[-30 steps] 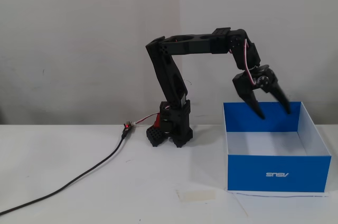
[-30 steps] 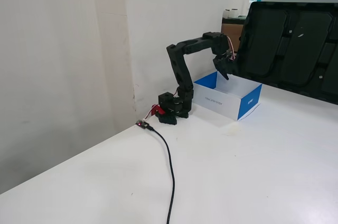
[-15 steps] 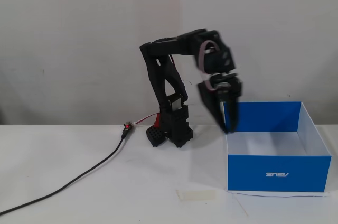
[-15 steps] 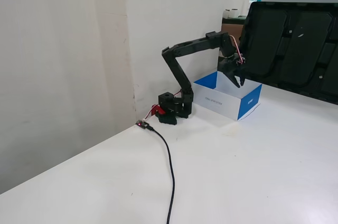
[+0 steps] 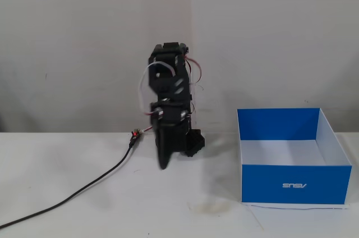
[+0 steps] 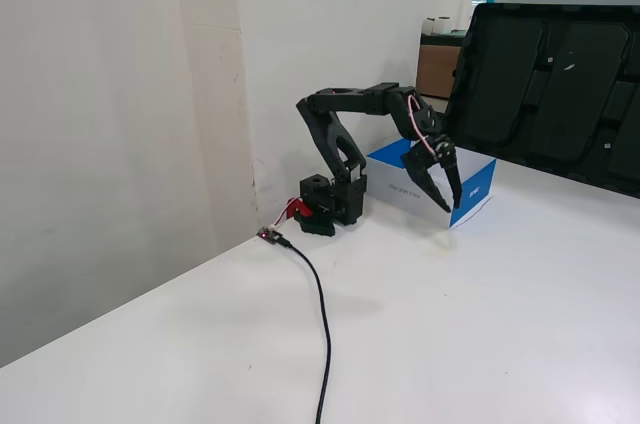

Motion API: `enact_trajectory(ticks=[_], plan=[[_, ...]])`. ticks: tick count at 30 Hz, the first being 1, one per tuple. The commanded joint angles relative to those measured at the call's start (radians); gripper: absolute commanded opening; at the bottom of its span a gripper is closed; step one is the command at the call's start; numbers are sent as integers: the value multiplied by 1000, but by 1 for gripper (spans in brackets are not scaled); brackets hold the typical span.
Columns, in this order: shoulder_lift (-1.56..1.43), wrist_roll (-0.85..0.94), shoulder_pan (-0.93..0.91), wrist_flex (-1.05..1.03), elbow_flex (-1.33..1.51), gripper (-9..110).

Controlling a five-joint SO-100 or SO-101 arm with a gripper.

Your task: Pick the gray block and keep it in the box.

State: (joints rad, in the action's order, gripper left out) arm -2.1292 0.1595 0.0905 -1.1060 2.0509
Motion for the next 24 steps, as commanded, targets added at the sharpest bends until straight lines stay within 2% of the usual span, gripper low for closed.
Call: enact_trajectory(ticks=[1,12,24], plan=[[-81,-40,-110,110,75,0],[-393,-160,-175,301,463,0],[-816,-167,-124,244,767,0]])
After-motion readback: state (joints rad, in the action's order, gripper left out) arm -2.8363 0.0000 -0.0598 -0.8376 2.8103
